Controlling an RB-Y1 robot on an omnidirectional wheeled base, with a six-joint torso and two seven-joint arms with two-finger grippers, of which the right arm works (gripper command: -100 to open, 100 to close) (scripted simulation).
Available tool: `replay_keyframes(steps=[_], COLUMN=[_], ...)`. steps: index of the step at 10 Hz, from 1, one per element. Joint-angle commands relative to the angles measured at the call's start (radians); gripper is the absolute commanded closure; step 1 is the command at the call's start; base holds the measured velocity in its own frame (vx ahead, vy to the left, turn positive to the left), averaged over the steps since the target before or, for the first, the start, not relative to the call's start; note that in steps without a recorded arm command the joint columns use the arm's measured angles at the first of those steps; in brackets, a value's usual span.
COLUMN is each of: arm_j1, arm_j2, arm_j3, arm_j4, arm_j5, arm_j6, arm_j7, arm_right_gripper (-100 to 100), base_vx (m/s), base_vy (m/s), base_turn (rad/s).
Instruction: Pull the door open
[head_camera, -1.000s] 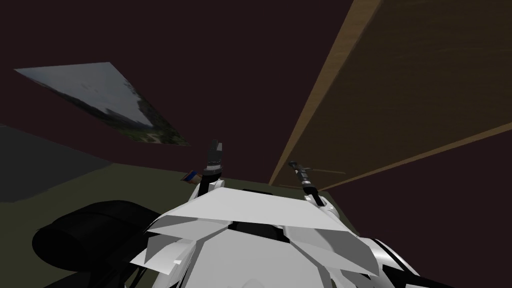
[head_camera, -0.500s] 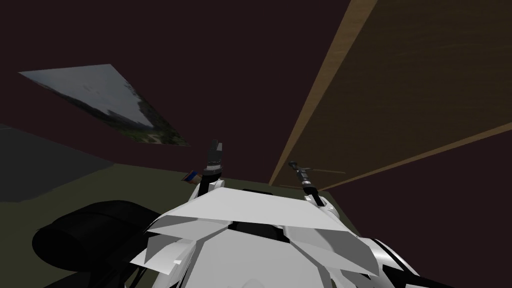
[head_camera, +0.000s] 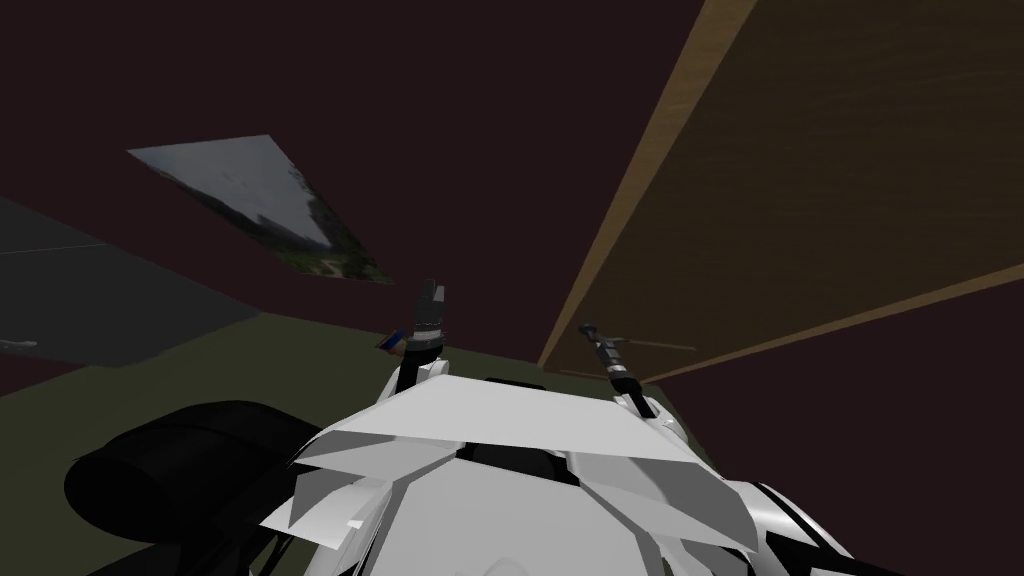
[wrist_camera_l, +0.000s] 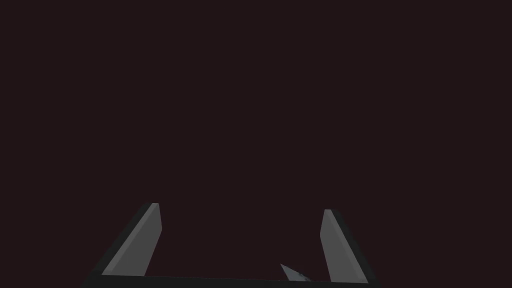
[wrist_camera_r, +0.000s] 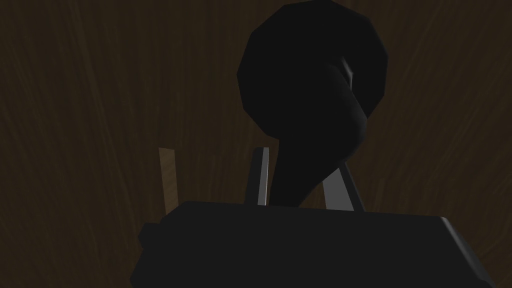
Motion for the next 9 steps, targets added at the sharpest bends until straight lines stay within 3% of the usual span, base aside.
replay_keyframes(steps=[1, 5, 6, 9], arm_j1=[0.030, 0.070, 0.072, 0.103], arm_j2=[-0.018, -0.061, -0.054, -0.076], arm_j3=[0.013, 0.039, 0.036, 0.050], arm_j4=[-0.008, 0.001, -0.006, 0.012], arm_j5=[0.003, 0.007, 0.006, 0.004], arm_j6=[-0.030, -0.103, -0.088, -0.151], arm_j7=[-0.017, -0.056, -0.049, -0.068], arm_right_gripper=[100, 100, 100, 100], base_vx=[-0.199, -0.200, -0.086, -0.181], base_vy=[-0.064, -0.086, -0.030, -0.084], base_turn=[0.160, 0.152, 0.020, 0.194])
